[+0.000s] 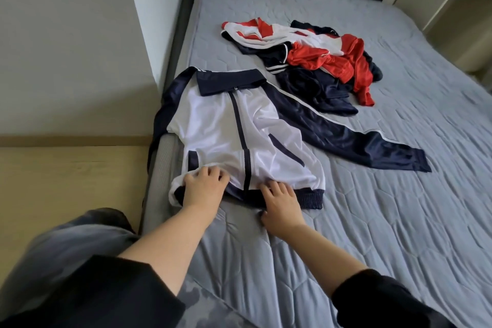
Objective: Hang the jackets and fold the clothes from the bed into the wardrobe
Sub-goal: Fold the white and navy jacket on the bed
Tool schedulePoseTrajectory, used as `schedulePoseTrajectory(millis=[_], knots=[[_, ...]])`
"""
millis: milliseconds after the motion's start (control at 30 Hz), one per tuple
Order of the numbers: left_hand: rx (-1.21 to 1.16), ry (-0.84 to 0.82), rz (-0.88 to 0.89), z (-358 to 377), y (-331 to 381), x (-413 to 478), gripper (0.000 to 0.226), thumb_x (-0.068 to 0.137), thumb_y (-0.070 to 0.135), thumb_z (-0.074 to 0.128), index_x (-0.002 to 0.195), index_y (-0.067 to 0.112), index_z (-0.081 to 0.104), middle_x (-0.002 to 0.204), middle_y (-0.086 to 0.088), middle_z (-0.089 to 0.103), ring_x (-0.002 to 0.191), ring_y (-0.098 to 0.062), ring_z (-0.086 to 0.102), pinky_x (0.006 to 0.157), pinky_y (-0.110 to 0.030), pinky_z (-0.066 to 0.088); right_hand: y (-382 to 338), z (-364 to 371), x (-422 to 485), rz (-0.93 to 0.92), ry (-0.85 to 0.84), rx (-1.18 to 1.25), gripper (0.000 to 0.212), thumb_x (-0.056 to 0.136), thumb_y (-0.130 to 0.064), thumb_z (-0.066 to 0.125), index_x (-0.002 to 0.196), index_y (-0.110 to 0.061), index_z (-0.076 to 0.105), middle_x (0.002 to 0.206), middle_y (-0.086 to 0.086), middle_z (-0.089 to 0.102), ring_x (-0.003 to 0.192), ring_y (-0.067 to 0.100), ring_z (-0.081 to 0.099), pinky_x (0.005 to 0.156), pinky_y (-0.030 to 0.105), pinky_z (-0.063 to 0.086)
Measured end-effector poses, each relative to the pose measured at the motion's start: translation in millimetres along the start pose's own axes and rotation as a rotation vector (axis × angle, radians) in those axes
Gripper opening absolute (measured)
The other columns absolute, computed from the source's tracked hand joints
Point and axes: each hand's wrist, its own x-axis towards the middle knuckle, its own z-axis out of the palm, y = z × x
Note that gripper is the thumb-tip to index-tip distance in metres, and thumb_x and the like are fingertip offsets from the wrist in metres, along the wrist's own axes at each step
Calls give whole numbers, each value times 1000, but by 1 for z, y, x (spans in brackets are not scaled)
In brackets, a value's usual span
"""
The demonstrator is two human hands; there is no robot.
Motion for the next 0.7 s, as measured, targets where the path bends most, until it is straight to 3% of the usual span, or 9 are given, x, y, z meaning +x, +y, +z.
schedulePoseTrajectory(millis=[100, 200, 267, 367, 467, 533, 600, 633, 700], knots=[[-74, -66, -26, -3, -10, 1, 50, 85, 3, 55, 131, 16, 38, 127, -9, 45, 111, -29, 48, 71, -36, 42, -5, 0, 13, 30, -38, -45, 47, 75, -9, 57, 122, -10, 55, 119, 10, 54, 111, 33, 50, 102, 41, 34], [-359, -202, 15, -9, -24, 1, 30, 84, 6, 54, 112, 14, 50, 104, -4, 55, 93, -26, 57, 64, -31, 40, -7, -9, 23, 54, -76, -29, 31, 80, 1, 49, 107, -10, 58, 107, 9, 61, 105, 31, 54, 93, 36, 38], [-539, -330, 111, -17, -34, 2, 15, 83, 22, 63, 95, 14, 57, 85, -2, 58, 81, -23, 58, 62, -28, 39, -1, -21, 30, 125, -210, -30, 26, 80, 0, 48, 100, -12, 60, 101, 7, 63, 97, 29, 57, 79, 34, 44], [-636, -609, 297, -27, -39, -1, 20, 73, 29, 75, 70, 22, 57, 63, 7, 56, 60, -11, 54, 54, -22, 39, 14, -40, 35, 198, -475, -22, 7, 83, -11, 50, 77, -14, 50, 81, 3, 56, 73, 24, 54, 63, 32, 42], [-510, -773, 394, -25, -28, -2, 16, 71, 23, 76, 76, 26, 61, 67, 13, 59, 69, -9, 59, 62, -22, 47, 22, -48, 31, 120, -663, -53, 11, 82, -16, 59, 73, -12, 53, 74, 3, 56, 68, 22, 55, 60, 30, 44], [-444, -799, 418, -19, -17, -4, 19, 72, 28, 74, 86, 26, 63, 77, 9, 59, 80, -16, 60, 68, -28, 48, 25, -47, 24, 62, -764, 90, 6, 78, -12, 58, 75, -11, 63, 71, 1, 60, 68, 18, 58, 60, 27, 49], [-524, -835, 377, -13, -7, -6, 26, 75, 42, 72, 91, 24, 64, 83, 6, 63, 79, -17, 60, 67, -28, 48, 31, -49, 18, 56, -857, 393, 17, 77, -11, 53, 82, -12, 69, 73, -1, 64, 68, 12, 58, 66, 24, 51], [-572, -819, 354, -12, -4, -7, 31, 75, 47, 71, 94, 24, 66, 83, 6, 64, 75, -15, 60, 64, -26, 47, 35, -51, 15, 96, -845, 561, 19, 80, -11, 54, 89, -13, 71, 77, -2, 66, 70, 10, 60, 71, 24, 52], [-559, -684, 359, -8, 2, -9, 35, 73, 51, 70, 98, 26, 66, 76, 12, 59, 71, -13, 57, 59, -24, 41, 46, -51, 8, 231, -593, 816, 18, 86, -11, 57, 91, -17, 73, 83, -6, 70, 79, 8, 64, 79, 23, 52]])
